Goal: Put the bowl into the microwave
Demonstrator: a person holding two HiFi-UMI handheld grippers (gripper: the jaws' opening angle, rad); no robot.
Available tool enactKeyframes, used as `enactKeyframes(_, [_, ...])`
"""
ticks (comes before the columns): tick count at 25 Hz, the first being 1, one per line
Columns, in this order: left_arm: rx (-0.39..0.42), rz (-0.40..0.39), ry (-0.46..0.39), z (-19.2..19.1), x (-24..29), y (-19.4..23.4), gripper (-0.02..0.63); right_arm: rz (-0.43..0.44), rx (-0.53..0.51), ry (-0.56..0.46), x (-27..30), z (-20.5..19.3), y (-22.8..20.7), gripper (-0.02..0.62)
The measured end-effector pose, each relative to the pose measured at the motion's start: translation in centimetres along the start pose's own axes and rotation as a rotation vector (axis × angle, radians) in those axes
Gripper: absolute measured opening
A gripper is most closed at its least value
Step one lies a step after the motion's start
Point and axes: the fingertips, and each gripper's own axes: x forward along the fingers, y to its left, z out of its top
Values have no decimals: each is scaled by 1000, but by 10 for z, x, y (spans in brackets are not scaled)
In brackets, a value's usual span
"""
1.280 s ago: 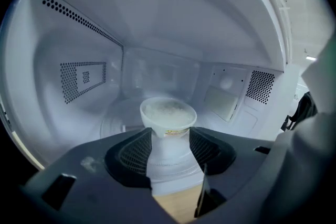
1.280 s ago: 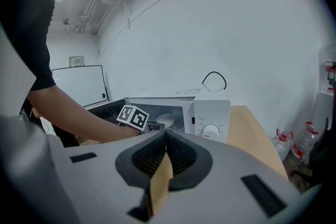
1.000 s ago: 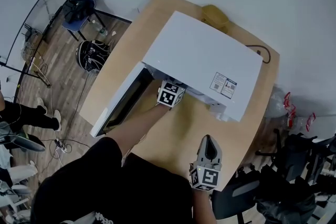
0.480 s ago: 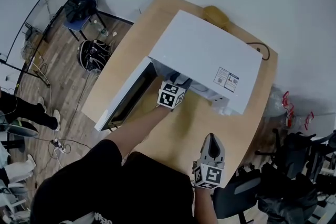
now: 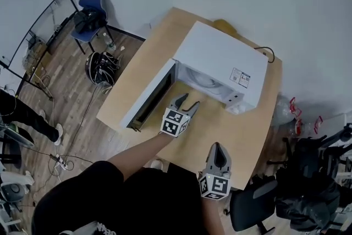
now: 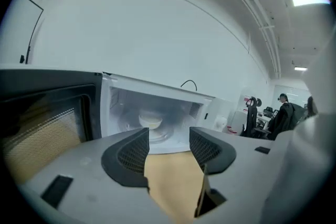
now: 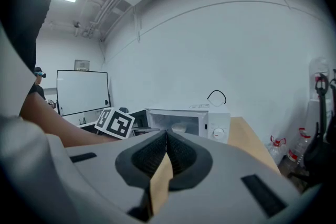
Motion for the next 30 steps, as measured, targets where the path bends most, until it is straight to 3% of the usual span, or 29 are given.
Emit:
enactKeyframes(4, [-35,-42,-42,8,-64,-29,221,-53,26,-26,-30,1,13,60])
enactKeyframes(10, [59,-97,-14,8,-150,-83,221,-58,52,-55,-59,17,26,60])
enactKeyframes(14, [39,-131,-17,14,-196,-106,204,-49,45,-85,-74,32,42,60])
enactKeyframes(23, [5,-132,-171,57,-268,-115,37,-37,-25,-95,-96,37,87,60])
enactKeyframes(30, [56,-91,-193,58,-281,-106,26,-76,-59,-84,-99,35,93,60])
